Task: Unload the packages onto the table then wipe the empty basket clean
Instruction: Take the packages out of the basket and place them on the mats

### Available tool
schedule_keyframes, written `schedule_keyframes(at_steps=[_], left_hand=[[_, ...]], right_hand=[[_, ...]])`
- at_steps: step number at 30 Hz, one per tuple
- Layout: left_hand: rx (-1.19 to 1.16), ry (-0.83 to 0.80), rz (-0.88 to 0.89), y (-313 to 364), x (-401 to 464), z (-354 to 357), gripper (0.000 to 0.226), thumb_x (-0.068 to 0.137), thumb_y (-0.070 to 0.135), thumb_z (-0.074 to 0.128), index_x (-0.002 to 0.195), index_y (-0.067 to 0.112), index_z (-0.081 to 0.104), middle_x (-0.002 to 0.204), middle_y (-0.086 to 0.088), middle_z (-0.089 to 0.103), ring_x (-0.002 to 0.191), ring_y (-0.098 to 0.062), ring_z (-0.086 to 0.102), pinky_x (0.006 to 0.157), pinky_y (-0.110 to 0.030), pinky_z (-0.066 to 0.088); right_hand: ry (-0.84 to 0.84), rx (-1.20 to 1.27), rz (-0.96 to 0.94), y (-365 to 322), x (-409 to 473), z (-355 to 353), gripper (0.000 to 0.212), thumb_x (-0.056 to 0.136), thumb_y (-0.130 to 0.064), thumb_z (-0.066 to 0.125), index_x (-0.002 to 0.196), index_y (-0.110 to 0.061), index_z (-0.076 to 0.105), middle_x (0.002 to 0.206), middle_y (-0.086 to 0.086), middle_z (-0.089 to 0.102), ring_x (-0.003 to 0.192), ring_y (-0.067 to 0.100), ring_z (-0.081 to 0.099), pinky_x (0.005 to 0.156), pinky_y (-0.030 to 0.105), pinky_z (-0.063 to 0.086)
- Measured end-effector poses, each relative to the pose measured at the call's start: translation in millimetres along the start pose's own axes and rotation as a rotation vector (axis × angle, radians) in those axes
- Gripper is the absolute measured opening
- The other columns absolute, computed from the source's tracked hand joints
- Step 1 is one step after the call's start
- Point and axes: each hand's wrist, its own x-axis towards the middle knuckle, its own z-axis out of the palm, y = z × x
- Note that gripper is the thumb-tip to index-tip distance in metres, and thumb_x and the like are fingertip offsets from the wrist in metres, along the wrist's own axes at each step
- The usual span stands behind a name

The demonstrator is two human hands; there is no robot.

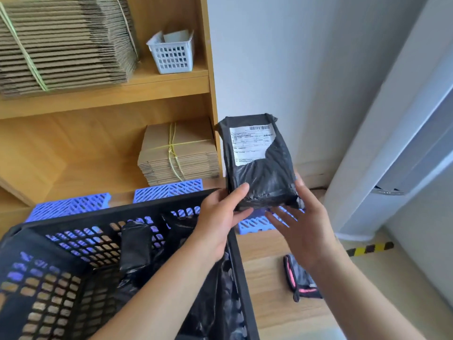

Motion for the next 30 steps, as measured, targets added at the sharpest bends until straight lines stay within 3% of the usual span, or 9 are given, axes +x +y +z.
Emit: schedule_keyframes(at_steps=[3, 7, 9, 13, 17, 19, 22, 26, 30], left_hand=[[-0.019, 0.037, 0.024, -19.6, 6.0, 20.5, 0.029, 0.091, 0.019, 0.071, 0.115, 0.003, 0.067, 0.109, -0.007, 0.075, 0.105, -0.017, 0.071, 0.087, -0.032, 0.059], [0.047, 0.020, 0.015, -38.2, 11.7, 44.0, 0.028, 0.091, 0.021, 0.072, 0.114, 0.007, 0.066, 0.108, -0.004, 0.075, 0.100, -0.015, 0.072, 0.084, -0.026, 0.058], [0.130, -0.010, 0.007, -43.1, 18.1, 52.4, 0.032, 0.089, 0.028, 0.074, 0.114, 0.011, 0.066, 0.107, 0.000, 0.075, 0.099, -0.013, 0.072, 0.090, -0.032, 0.058], [0.697, -0.040, 0.148, -35.5, 30.4, 56.6, 0.070, 0.081, 0.060, 0.068, 0.139, 0.026, 0.052, 0.141, 0.010, 0.055, 0.128, -0.011, 0.053, 0.110, -0.042, 0.043], [1.453, 0.156, 0.466, -17.5, 57.4, 36.9, 0.068, 0.098, 0.051, 0.047, 0.155, 0.019, 0.027, 0.163, 0.000, 0.022, 0.152, -0.019, 0.010, 0.121, -0.038, 0.011], [1.653, 0.264, 0.411, -20.3, 74.3, 21.7, 0.072, 0.098, 0.052, 0.043, 0.156, 0.016, 0.020, 0.165, -0.007, 0.012, 0.153, -0.026, -0.003, 0.122, -0.043, -0.001], [1.665, 0.309, 0.274, -36.5, 88.0, 4.8, 0.065, 0.096, 0.043, 0.050, 0.150, 0.013, 0.034, 0.159, -0.010, 0.029, 0.150, -0.029, 0.012, 0.124, -0.043, 0.000], [1.609, 0.346, 0.379, -48.7, 96.8, -2.9, 0.039, 0.091, 0.031, 0.056, 0.126, 0.015, 0.062, 0.130, -0.002, 0.055, 0.132, -0.023, 0.039, 0.123, -0.038, 0.001], [1.571, 0.380, 0.416, -54.3, 102.3, -8.8, 0.032, 0.089, 0.026, 0.057, 0.116, 0.014, 0.068, 0.118, -0.001, 0.059, 0.124, -0.022, 0.045, 0.123, -0.036, 0.003]], right_hand=[[0.048, 0.114, -0.006, 7.3, 4.1, -6.0, 0.026, 0.088, -0.036, 0.068, 0.107, -0.019, 0.072, 0.117, 0.016, 0.068, 0.104, 0.027, 0.071, 0.098, 0.040, 0.052], [0.099, 0.085, 0.029, 2.5, 25.7, -22.4, 0.042, 0.086, -0.026, 0.074, 0.123, -0.009, 0.064, 0.118, 0.017, 0.070, 0.099, 0.025, 0.073, 0.095, 0.036, 0.055], [0.105, 0.102, 0.056, -4.4, 37.6, -35.8, 0.035, 0.088, -0.018, 0.071, 0.120, -0.006, 0.064, 0.114, 0.016, 0.071, 0.100, 0.026, 0.072, 0.095, 0.037, 0.054], [0.164, 0.119, 0.094, -18.3, 69.9, -67.0, 0.017, 0.090, -0.012, 0.065, 0.106, -0.008, 0.065, 0.099, 0.011, 0.067, 0.097, 0.027, 0.067, 0.097, 0.037, 0.053], [0.283, 0.085, 0.110, -18.5, 122.1, -101.9, 0.026, 0.088, -0.010, 0.068, 0.113, -0.007, 0.060, 0.110, 0.013, 0.066, 0.098, 0.029, 0.068, 0.094, 0.039, 0.055], [0.323, 0.089, 0.169, -7.9, 144.1, -117.0, 0.025, 0.091, -0.010, 0.065, 0.115, -0.007, 0.057, 0.109, 0.014, 0.065, 0.098, 0.029, 0.066, 0.098, 0.041, 0.052], [0.349, 0.125, 0.257, 10.1, 173.3, -134.9, 0.020, 0.094, -0.010, 0.061, 0.113, -0.007, 0.057, 0.106, 0.014, 0.063, 0.093, 0.029, 0.064, 0.097, 0.043, 0.052], [0.364, 0.100, 0.262, 20.3, 220.2, -151.2, 0.021, 0.093, -0.011, 0.063, 0.113, -0.009, 0.059, 0.108, 0.013, 0.063, 0.102, 0.030, 0.067, 0.069, 0.039, 0.056], [0.351, 0.014, 0.284, 22.3, 268.0, -155.6, 0.009, 0.094, -0.016, 0.062, 0.098, -0.009, 0.059, 0.107, 0.015, 0.064, 0.096, 0.028, 0.068, 0.081, 0.036, 0.057]])
